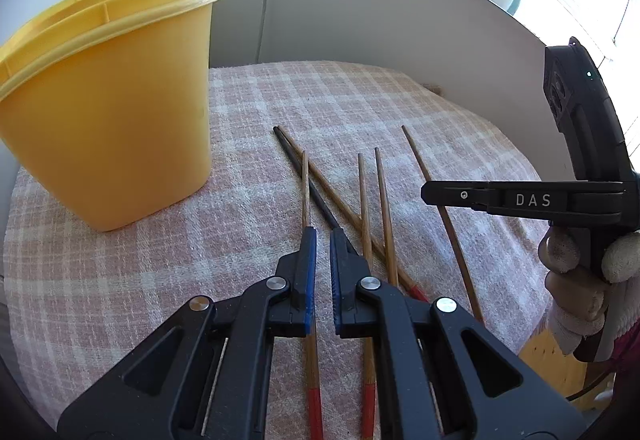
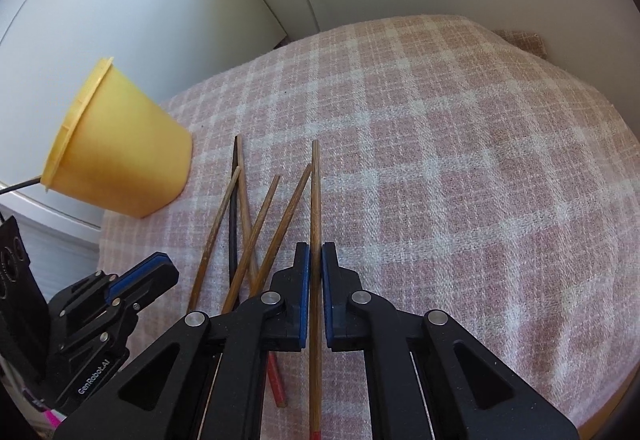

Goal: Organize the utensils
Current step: 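Close left gripper on a red-tipped chopstick while right gripper grasps another red-tipped chopstick, then lift and carry both chopsticks upright over the yellow container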

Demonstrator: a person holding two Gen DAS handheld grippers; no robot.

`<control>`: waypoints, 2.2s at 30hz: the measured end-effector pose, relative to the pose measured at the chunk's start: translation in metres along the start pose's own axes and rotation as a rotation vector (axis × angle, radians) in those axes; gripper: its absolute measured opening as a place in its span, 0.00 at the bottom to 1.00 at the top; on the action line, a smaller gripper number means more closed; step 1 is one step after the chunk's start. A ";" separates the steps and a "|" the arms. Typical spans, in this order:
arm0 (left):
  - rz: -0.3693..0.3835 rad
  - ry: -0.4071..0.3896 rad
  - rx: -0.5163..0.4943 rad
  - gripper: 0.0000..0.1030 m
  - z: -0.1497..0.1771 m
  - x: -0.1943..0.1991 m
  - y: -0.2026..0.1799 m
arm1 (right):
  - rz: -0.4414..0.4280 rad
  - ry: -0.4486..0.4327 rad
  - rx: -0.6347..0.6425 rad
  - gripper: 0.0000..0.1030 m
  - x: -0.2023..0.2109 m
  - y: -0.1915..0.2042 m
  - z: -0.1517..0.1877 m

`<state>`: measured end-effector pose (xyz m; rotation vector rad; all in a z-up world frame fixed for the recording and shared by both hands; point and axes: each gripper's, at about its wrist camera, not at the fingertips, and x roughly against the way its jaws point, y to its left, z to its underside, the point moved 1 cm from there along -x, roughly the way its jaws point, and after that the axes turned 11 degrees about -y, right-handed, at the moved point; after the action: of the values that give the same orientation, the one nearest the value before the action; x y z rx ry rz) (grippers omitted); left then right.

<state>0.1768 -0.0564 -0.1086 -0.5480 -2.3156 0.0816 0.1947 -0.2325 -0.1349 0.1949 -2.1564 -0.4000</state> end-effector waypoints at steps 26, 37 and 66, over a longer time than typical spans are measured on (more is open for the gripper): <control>-0.003 -0.015 -0.016 0.04 -0.007 0.005 -0.005 | -0.024 -0.114 0.071 0.04 0.060 0.000 0.004; 0.032 -0.228 0.007 0.04 -0.038 0.091 -0.005 | -0.035 -0.282 0.206 0.04 0.110 0.036 -0.001; -0.061 -0.571 0.077 0.04 -0.106 0.205 0.048 | -0.111 -0.593 0.349 0.04 0.178 0.124 -0.049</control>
<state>0.1365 0.0604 0.0924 -0.4536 -2.8655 0.3342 0.1329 -0.1773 0.0711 0.4370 -2.8043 -0.1459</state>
